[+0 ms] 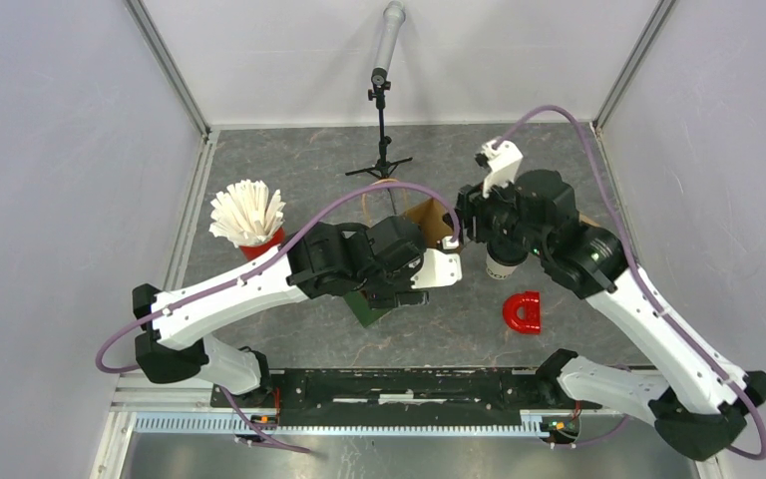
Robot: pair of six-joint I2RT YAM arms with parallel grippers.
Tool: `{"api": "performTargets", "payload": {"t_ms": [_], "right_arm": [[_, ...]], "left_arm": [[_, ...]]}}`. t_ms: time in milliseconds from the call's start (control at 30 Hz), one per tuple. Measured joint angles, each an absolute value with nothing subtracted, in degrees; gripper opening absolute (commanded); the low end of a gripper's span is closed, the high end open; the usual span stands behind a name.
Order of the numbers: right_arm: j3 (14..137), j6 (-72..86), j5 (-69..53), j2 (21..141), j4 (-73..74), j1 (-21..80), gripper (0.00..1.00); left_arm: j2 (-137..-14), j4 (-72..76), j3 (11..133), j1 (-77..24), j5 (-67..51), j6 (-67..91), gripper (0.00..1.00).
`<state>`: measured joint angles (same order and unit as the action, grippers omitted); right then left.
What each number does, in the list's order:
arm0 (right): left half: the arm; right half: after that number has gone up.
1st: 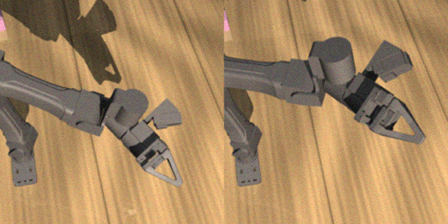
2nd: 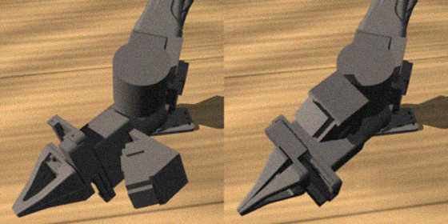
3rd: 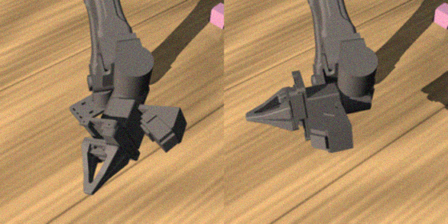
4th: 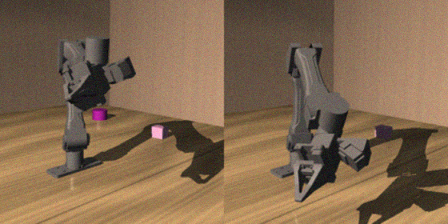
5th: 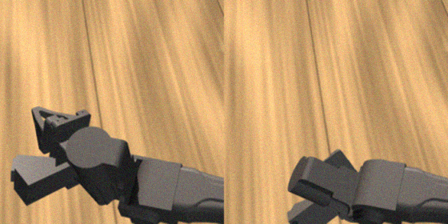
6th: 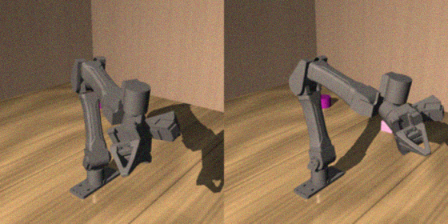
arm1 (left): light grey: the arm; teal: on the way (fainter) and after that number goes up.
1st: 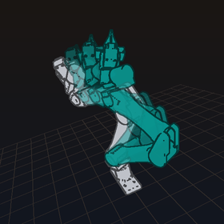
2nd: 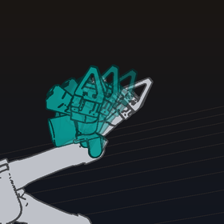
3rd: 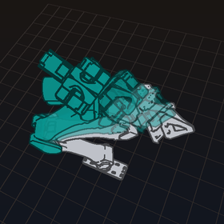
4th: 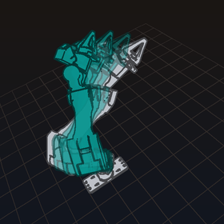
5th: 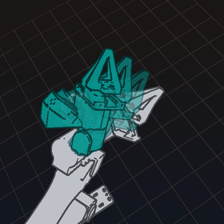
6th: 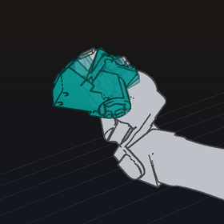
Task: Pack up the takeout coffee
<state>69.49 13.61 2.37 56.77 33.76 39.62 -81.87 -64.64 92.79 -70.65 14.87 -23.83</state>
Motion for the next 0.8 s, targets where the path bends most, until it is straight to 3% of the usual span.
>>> {"api": "performTargets", "payload": {"t_ms": [400,800], "right_arm": [[84.12,8.27,-4.40,74.91,42.02,39.62,0.56],[90.24,3.40,-5.45,79.92,49.06,38.94,0.52]], "left_arm": [[-80.95,-64.66,91.05,-71.00,14.72,-22.79,0.59],[-80.05,-64.69,90.76,-71.07,14.72,-22.35,0.58]]}}
